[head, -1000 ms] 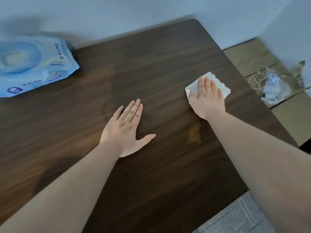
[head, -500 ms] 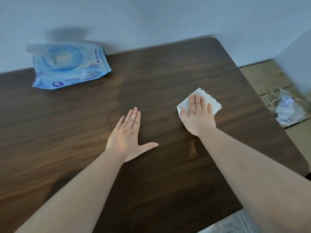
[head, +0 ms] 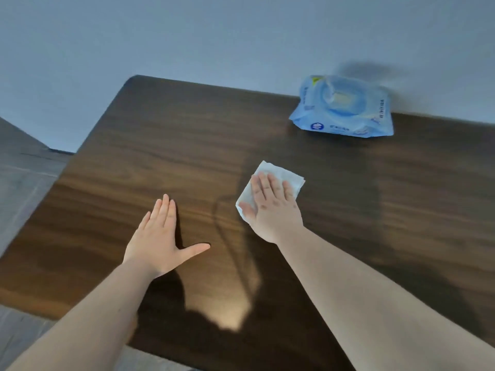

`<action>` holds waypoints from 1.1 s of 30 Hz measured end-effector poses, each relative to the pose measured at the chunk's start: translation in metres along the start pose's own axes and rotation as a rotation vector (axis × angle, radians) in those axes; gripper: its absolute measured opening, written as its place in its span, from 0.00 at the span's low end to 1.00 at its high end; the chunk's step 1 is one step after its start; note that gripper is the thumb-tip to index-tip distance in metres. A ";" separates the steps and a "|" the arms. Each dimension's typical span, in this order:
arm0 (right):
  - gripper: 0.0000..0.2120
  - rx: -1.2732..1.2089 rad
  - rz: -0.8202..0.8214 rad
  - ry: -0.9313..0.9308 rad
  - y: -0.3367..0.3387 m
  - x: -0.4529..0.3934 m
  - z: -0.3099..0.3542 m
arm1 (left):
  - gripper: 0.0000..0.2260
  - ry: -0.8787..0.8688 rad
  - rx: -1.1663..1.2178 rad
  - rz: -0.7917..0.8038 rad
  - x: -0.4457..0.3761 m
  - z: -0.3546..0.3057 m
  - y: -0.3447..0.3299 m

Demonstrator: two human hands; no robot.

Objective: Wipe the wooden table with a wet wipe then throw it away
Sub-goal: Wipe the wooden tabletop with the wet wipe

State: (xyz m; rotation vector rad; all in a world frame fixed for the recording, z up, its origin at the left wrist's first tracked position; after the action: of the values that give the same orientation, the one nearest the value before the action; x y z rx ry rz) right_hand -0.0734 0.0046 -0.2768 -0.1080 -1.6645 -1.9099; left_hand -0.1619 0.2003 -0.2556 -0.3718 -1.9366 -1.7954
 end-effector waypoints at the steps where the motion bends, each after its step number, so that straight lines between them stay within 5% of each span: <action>1: 0.32 0.011 0.007 0.043 -0.002 -0.010 0.029 | 0.60 0.032 0.026 -0.005 0.003 0.019 -0.003; 11: 0.32 0.047 0.001 0.284 -0.013 -0.082 0.227 | 0.66 0.194 0.218 -0.094 0.015 0.082 -0.013; 17: 0.31 0.078 0.000 0.329 -0.013 -0.110 0.269 | 0.62 0.172 0.263 -0.100 0.013 0.083 -0.015; 24: 0.32 0.044 -0.038 0.265 -0.010 -0.095 0.236 | 0.66 0.168 0.206 -0.108 0.017 0.079 -0.010; 33: 0.32 -0.009 -0.052 -0.017 -0.014 0.006 0.051 | 0.55 -0.077 0.046 -0.129 0.023 -0.016 -0.001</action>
State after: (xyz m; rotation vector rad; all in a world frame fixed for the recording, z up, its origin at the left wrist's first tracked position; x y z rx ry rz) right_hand -0.1011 0.0501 -0.2762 -0.0860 -1.6851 -1.9602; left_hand -0.1793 0.1815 -0.2443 -0.3105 -2.0943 -1.8377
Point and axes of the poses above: each hand's wrist, its own x-axis away from the middle knuckle, its own y-axis out of the back of the hand, z = x × y, the point moved 10 cm from there along -x, towards the middle knuckle, and after that the axes turned 7 degrees about z, right-handed, at the moved point
